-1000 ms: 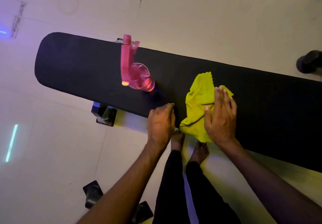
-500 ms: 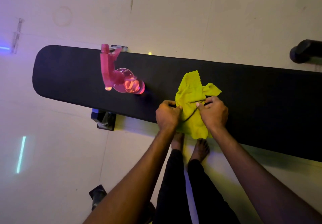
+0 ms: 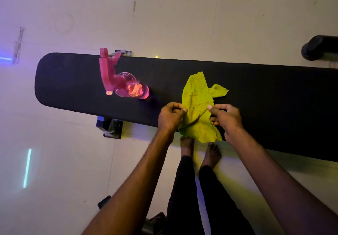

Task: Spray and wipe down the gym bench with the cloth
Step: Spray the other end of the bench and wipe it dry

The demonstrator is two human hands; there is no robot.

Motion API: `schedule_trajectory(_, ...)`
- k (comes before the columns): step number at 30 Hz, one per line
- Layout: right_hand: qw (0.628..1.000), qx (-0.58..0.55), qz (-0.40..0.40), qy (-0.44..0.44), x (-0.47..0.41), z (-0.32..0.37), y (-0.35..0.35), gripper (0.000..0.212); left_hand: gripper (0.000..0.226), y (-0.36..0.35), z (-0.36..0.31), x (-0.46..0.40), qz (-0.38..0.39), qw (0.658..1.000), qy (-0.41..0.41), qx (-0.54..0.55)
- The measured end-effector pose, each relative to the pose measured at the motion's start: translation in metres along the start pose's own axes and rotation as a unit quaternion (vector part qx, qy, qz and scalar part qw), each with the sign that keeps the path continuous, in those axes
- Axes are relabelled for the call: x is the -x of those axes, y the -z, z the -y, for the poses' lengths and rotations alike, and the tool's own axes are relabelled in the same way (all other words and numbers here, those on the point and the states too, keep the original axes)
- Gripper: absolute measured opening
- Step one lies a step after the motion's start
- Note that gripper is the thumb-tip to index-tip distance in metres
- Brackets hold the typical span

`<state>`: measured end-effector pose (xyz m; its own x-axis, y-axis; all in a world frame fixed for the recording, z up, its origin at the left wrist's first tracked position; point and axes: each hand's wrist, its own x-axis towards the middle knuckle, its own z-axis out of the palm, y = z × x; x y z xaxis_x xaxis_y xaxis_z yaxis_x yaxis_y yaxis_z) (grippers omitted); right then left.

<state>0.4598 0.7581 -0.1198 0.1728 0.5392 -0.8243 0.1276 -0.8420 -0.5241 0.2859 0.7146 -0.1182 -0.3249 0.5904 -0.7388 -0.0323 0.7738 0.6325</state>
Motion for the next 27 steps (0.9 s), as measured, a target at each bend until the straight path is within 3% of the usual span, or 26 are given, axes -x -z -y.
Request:
schedule_trajectory(5, 1.000, -0.012, -0.009, -0.002, 0.007, 0.003, 0.006, 0.026, 0.010, 0.001, -0.005, 0.003, 0.003, 1.000, -0.024, -0.006)
schedule_trajectory(10, 0.998, -0.044, 0.045, 0.020, 0.023, 0.012, 0.028, 0.027, 0.013, 0.010, -0.013, 0.008, 0.013, 0.999, -0.035, -0.012)
schedule_trajectory(13, 0.995, -0.048, 0.075, 0.040, 0.035, 0.021, 0.040, 0.028, 0.010, 0.020, -0.025, 0.015, 0.061, 0.997, -0.045, 0.029)
schedule_trajectory(16, 0.994, -0.047, 0.097, 0.023, 0.047, 0.030, 0.049, 0.033, 0.031, 0.026, -0.041, 0.025, 0.122, 0.989, -0.075, 0.026)
schedule_trajectory(21, 0.993, -0.057, 0.099, 0.014, 0.063, 0.046, 0.062, 0.025, 0.065, 0.028, -0.061, 0.041, 0.194, 0.974, -0.092, -0.072)
schedule_trajectory(24, 0.991, -0.074, 0.105, 0.037, 0.070, 0.055, 0.070, 0.028, 0.070, 0.028, -0.069, 0.046, 0.205, 0.959, -0.101, -0.170)
schedule_trajectory(27, 0.990, -0.066, 0.102, 0.078, 0.074, 0.061, 0.081, 0.030, 0.068, 0.031, -0.077, 0.051, 0.182, 0.958, -0.122, -0.185)
